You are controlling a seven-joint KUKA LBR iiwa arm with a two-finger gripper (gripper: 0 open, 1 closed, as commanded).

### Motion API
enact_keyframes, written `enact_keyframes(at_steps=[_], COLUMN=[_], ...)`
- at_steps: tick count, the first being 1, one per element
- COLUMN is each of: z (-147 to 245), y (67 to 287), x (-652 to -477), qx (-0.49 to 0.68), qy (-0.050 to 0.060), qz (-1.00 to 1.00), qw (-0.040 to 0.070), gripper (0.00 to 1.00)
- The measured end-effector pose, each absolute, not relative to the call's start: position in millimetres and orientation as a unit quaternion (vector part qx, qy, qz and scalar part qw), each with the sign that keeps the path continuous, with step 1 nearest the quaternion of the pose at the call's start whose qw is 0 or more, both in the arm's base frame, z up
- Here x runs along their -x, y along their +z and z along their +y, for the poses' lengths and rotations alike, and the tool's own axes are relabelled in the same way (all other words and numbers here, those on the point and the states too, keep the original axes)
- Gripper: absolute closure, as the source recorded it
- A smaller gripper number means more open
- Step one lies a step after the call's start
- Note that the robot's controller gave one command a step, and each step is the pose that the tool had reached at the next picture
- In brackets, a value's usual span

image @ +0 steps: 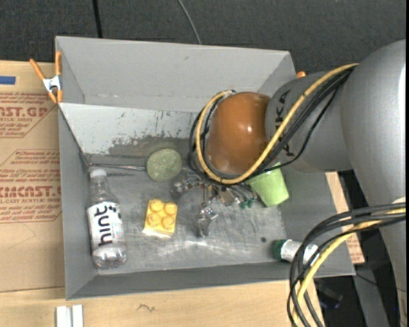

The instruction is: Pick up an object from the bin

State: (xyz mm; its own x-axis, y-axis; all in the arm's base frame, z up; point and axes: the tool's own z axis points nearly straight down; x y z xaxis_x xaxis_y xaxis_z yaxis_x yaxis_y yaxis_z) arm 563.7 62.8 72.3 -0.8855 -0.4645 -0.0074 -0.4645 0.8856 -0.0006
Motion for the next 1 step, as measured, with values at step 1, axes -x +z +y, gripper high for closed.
enact_keyframes(at_steps=[1], z=[62.8], y=[72.4], x=[-563.8], qx=[0.239], qy=[0.001], qz=[0.971], qw=[0.004], gripper=[0.00])
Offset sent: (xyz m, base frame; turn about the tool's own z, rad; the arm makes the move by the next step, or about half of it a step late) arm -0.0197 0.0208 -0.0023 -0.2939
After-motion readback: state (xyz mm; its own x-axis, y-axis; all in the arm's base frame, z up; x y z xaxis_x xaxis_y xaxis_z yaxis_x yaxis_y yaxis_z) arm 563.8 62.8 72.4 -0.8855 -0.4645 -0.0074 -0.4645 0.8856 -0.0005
